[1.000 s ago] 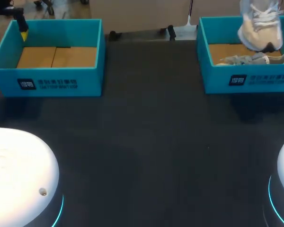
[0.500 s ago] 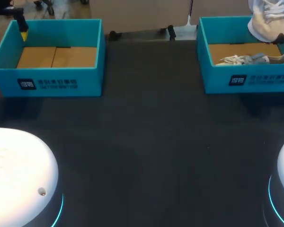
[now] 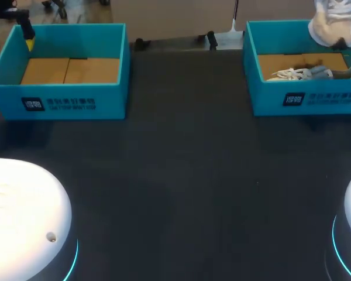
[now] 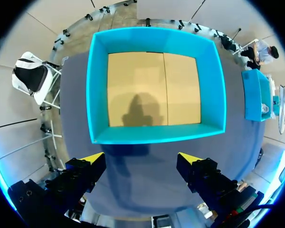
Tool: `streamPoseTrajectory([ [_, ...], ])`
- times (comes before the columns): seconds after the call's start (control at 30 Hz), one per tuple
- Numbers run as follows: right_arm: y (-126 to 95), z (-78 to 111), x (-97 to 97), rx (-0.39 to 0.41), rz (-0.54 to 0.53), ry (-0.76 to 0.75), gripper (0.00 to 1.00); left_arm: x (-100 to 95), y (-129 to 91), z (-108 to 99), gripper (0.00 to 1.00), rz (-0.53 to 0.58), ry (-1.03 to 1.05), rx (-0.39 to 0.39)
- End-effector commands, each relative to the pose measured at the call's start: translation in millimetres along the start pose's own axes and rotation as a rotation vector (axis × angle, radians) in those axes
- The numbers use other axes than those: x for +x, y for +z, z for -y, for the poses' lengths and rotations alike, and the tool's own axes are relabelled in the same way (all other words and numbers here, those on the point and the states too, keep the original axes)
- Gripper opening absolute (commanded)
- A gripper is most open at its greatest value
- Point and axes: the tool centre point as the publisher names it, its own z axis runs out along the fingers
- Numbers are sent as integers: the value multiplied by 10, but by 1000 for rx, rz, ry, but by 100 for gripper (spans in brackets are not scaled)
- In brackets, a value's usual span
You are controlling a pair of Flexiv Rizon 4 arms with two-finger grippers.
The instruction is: Take the shoe out of the shoebox, open the shoe tongue, remove and reinsert the insole, then place the shoe into the shoebox
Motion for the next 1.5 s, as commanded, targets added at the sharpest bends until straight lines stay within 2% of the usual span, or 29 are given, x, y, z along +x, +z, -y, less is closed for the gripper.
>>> streamPoseTrajectory([
  [0.03,119,66,-221,42,-46,340,0,-2,-2,-5,100,2,0,0],
  [0.2,209,259,-129,63,-50,546,0,-2,-2,-5,100,2,0,0],
  [0.27,315,361,-45,126,-74,635,0,-2,-2,-5,100,2,0,0],
  [0.8,315,361,-45,126,-74,635,0,-2,-2,-5,100,2,0,0],
  [0.83,353,394,-37,163,-42,672,0,-2,-2,-5,100,2,0,0],
  [0.9,397,460,1,164,-32,732,0,-2,-2,-5,100,2,0,0],
  [1.07,473,629,185,250,62,877,0,-2,-2,-5,100,2,0,0],
  [1.13,493,666,244,254,77,919,0,-2,-2,-5,100,2,0,0],
  [1.33,569,669,444,295,108,1056,0,-2,-2,-5,100,2,0,0],
  [1.5,569,669,444,295,108,1056,0,-2,-2,-5,100,2,0,0],
])
